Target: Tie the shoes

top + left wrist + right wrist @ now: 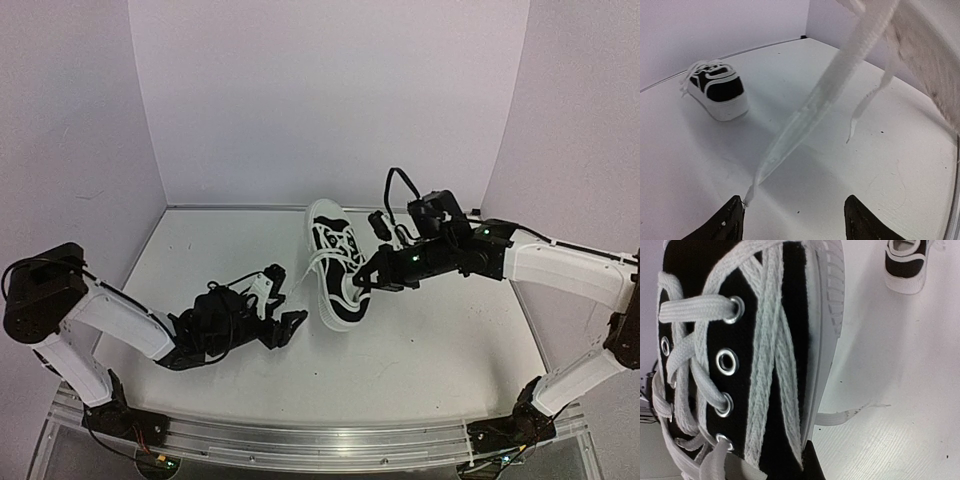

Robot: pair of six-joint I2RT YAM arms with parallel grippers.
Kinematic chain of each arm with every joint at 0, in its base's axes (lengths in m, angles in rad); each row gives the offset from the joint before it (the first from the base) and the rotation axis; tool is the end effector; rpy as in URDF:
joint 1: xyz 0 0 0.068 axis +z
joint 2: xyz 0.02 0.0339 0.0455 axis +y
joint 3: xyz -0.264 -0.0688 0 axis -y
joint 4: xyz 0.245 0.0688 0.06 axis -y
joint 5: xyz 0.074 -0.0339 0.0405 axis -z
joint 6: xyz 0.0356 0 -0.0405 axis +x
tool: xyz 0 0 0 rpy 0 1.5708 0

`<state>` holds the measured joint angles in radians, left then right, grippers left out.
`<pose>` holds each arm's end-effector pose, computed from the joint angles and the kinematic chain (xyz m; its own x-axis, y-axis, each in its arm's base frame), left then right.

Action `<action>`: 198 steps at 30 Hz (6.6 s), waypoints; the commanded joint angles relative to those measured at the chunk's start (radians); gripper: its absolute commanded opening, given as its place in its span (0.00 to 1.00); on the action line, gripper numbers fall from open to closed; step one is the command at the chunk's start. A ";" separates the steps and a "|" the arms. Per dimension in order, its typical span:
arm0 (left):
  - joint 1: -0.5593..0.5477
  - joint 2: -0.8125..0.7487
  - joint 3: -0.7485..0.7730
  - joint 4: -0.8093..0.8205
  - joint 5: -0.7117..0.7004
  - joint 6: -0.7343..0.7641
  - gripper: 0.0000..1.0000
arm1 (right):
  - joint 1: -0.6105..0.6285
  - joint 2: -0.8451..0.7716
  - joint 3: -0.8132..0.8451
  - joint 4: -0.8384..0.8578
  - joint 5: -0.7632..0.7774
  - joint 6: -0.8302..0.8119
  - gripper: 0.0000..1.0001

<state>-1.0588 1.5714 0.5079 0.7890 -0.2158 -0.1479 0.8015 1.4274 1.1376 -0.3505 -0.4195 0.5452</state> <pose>0.1518 -0.2546 0.1630 -0.2420 0.1367 -0.9606 0.7228 0.6859 -0.0844 0.2119 0.2397 0.2986 -0.8134 -0.1592 -0.5595 -0.5397 0.5652 0.6239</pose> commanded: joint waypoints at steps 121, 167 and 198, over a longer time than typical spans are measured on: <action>0.085 -0.376 0.143 -0.637 0.198 0.160 0.00 | 0.170 0.462 0.310 0.325 -0.300 -0.145 0.37; 0.190 -0.401 0.230 -0.747 0.249 0.093 0.00 | -0.263 -0.206 -0.235 0.222 0.038 -0.036 0.00; 0.062 -0.560 0.179 -0.871 0.627 0.142 0.00 | 0.099 0.644 0.480 0.413 -0.346 0.021 0.33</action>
<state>-0.9683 0.9921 0.6398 -0.0099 0.3869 -0.0228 0.9100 2.0678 1.6100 0.0621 -0.7109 0.5459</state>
